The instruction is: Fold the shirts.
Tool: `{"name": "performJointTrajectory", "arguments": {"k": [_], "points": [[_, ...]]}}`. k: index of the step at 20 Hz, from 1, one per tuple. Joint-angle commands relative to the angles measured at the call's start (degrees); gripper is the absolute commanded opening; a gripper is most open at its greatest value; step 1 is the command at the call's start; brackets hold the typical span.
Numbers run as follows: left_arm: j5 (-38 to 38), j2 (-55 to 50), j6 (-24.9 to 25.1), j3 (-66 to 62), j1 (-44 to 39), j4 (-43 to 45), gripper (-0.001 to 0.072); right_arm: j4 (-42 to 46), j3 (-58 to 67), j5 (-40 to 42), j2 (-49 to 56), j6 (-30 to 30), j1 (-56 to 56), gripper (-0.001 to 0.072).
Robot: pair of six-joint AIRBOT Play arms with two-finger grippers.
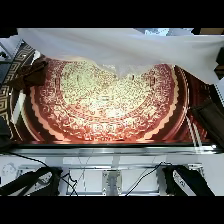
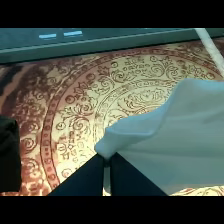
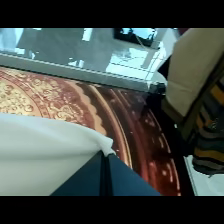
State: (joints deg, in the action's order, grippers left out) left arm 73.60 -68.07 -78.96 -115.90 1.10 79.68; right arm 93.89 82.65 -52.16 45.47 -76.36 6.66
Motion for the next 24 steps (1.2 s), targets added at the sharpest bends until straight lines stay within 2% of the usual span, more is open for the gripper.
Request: {"name": "performJointTrajectory", "arguments": {"k": [1,7,10,12,15,17,20,22,24], "points": [[4.46,2.4,-0.11,-0.42,-0.02,1.27,0.0014,2.16,0.11,-8.26,-5.57,-0.35,0.46,0.0024],[13.29,11.19,-0.11,-0.39,-0.02,1.11,0.0013,-10.99,0.11,-26.6,-15.47,-0.33,0.46,0.0024],[14.14,14.93,-0.04,-0.39,-0.02,1.2,0.0013,-20.52,0.09,-31.41,-18.71,-0.39,0.46,0.0024],[12.9,15.43,1.2,-0.37,-0.02,1.62,0.0014,-22.64,0.04,-30.71,-19.04,-0.37,0.48,0.0024],[8.59,12.81,2.73,4.44,-0.02,1.86,0.0012,-13.88,-4.15,-26.1,-16.41,-0.39,0.48,0.0024],[10.99,8.96,2.32,11.89,-0.02,1.75,0.0012,-7.1,-10.34,-26.84,-12.28,-0.42,0.5,0.0024],[15.23,2.95,2.16,26.6,-0.02,1.2,0.0013,-7.21,-20.74,-29.83,-4.39,-0.39,0.48,0.0027],[13.49,-0.52,2.21,35.47,-0.02,0.9,0.0013,-9.18,-25.83,-25.16,-0.2,-0.37,0.46,0.0042],[7.39,-3.23,2.49,40.59,-0.02,0.96,0.0013,-10.78,-29.07,-13.66,2.54,-0.39,0.46,0.0039]]}}
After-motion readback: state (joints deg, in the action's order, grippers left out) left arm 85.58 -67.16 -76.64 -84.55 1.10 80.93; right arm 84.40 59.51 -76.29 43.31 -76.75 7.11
